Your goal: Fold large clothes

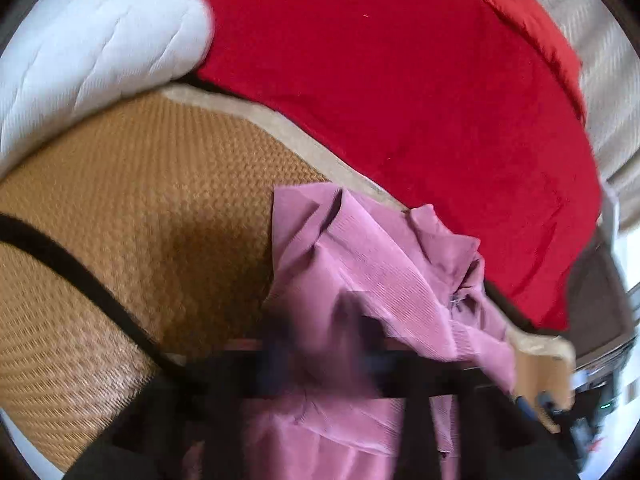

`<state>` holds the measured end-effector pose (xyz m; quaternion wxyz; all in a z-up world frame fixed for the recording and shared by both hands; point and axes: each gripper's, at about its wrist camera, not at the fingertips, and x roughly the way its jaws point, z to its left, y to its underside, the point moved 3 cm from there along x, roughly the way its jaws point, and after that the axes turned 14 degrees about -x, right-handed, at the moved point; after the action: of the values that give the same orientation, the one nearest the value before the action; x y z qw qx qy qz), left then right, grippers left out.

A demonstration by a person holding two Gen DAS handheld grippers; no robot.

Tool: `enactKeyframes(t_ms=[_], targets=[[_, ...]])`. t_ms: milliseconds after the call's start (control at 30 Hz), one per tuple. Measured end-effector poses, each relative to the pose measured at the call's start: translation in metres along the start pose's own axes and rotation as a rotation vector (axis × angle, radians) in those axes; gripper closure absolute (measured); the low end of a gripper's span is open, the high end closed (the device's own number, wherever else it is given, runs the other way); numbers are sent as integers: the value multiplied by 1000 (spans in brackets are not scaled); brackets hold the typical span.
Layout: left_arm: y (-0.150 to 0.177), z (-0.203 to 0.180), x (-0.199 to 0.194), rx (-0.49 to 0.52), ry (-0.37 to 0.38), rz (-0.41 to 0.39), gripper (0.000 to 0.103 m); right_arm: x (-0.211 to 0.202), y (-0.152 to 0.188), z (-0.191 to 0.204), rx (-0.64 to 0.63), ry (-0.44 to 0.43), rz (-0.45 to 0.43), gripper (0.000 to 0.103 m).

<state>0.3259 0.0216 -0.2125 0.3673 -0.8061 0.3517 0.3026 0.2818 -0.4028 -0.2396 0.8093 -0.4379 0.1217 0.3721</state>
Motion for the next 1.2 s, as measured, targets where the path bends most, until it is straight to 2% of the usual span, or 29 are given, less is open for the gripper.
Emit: enactKeyframes(t_ms=[100,233,367,400,467,533,600,667,700,800,900,933,967,1033,1067,1133,1200], targets=[[-5,-21,5,85,-26,-58,96,-7,-3,2,-11,12,-19,35],[15,-86,-22,302,32,-97,97,-19,-6,-3,-13,31,-50,35],[65,-161,-46,504,155,-31,97,-36,-11,-18,21,57,-96,35],[87,-185,-50,592,182,1,97,-40,-12,-22,31,68,-111,35],[115,-209,-55,692,219,49,83,-47,-15,-28,48,82,-132,35],[135,-222,-72,755,293,80,41,-53,-18,-33,69,86,-145,35],[133,-220,-89,760,315,14,29,-58,-20,-37,93,82,-160,35],[119,-204,-91,738,283,-33,29,-66,-22,-39,102,86,-189,35],[107,-190,-87,709,242,-50,29,-68,-21,-37,95,91,-198,34],[71,-144,-62,586,65,-86,29,-69,-23,-28,56,88,-203,34],[47,-88,-29,489,-97,-85,29,-50,-20,-9,-18,73,-131,34],[43,-74,-21,477,-136,-86,34,-44,-19,-4,-39,74,-112,34],[43,-60,-14,478,-181,-84,38,-33,-15,5,-77,74,-74,36],[44,-37,6,485,-298,-72,52,-19,-9,15,-121,78,-26,52],[43,-25,11,482,-325,-65,53,-9,-5,21,-155,92,16,66],[43,-11,24,491,-381,-64,53,7,2,24,-183,138,75,66],[43,2,36,482,-422,-45,52,27,11,15,-147,137,149,67]])
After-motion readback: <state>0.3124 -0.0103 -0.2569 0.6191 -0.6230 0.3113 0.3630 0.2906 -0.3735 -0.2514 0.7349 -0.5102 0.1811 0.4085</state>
